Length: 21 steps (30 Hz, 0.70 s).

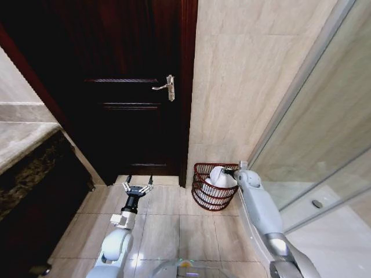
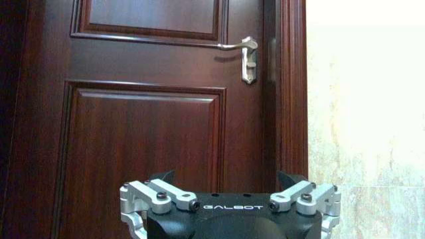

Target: Discard the used towel into the hamper.

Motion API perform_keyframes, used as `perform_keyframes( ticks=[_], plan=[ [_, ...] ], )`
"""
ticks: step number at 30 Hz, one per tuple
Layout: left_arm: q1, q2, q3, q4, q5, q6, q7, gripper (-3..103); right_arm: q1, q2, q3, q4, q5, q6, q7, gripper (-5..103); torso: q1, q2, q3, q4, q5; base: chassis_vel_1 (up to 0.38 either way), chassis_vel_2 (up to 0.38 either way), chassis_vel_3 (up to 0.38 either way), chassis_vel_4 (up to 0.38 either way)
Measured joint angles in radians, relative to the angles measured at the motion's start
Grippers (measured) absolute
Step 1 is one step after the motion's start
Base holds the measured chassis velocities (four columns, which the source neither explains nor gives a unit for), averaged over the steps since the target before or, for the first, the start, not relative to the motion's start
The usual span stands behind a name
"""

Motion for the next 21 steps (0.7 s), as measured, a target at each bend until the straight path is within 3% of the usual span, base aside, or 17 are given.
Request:
perform_keyframes(
  ticks=[6, 7, 8, 17, 21],
  plan=[
    [0.003, -0.003, 0.001, -0.001, 0.000, 0.001, -0.003, 100, -0.026, -0.008, 0.001, 0.024, -0.001, 0.026, 0.017, 86, 0.000, 0.000, 0.000, 0.0002, 0.0000, 0.000, 0.000, 0.000, 0.000],
    [0.004, -0.004, 0.001, -0.001, 0.000, 0.001, -0.004, 100, -0.042, -0.012, -0.001, 0.033, -0.006, 0.055, 0.029, 86, 0.000, 0.000, 0.000, 0.0002, -0.0001, 0.000, 0.000, 0.000, 0.000],
    [0.005, -0.005, 0.001, -0.003, 0.000, 0.002, -0.004, 100, -0.058, -0.016, -0.002, 0.041, -0.013, 0.087, 0.037, 96, 0.000, 0.000, 0.000, 0.0002, 0.0000, 0.000, 0.000, 0.000, 0.000],
    [0.014, -0.008, -0.001, -0.019, -0.004, 0.002, -0.009, 100, -0.183, -0.051, 0.019, 0.192, -0.024, 0.170, 0.080, 100, 0.000, 0.000, 0.000, 0.0000, 0.0000, 0.000, 0.000, 0.000, 0.000],
    [0.022, -0.007, -0.004, -0.018, -0.016, -0.010, -0.022, 100, -0.298, -0.065, 0.045, 0.360, -0.050, 0.298, 0.092, 100, 0.000, 0.000, 0.000, -0.0002, 0.0000, 0.000, 0.000, 0.000, 0.000]
  ],
)
